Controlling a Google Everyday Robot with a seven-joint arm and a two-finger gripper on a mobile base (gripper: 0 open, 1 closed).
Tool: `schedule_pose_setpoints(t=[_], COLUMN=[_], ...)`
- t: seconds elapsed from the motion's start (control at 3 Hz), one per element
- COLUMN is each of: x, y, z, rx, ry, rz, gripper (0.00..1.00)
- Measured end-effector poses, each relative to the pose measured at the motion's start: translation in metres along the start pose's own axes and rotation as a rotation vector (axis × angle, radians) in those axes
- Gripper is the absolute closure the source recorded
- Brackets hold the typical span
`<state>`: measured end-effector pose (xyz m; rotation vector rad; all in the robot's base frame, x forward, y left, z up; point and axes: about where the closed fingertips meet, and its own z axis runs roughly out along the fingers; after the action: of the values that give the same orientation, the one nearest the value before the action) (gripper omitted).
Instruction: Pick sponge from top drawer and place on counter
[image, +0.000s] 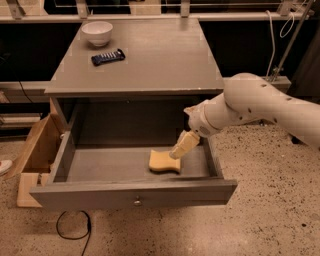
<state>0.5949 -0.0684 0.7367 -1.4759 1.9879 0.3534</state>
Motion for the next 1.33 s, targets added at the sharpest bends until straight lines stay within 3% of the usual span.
schedule_pose_setpoints(t=[0.33,1.0,1.33], x=[0.001,0.032,0.046], y=[-0.007,0.01,0.018], z=[0.043,0.113,0.134], rx=[0.005,-0.079,-0.115], ry=[0.044,0.177,0.219], rz=[-0.041,-0.072,-0.067], gripper=[0.0,0.0,0.19])
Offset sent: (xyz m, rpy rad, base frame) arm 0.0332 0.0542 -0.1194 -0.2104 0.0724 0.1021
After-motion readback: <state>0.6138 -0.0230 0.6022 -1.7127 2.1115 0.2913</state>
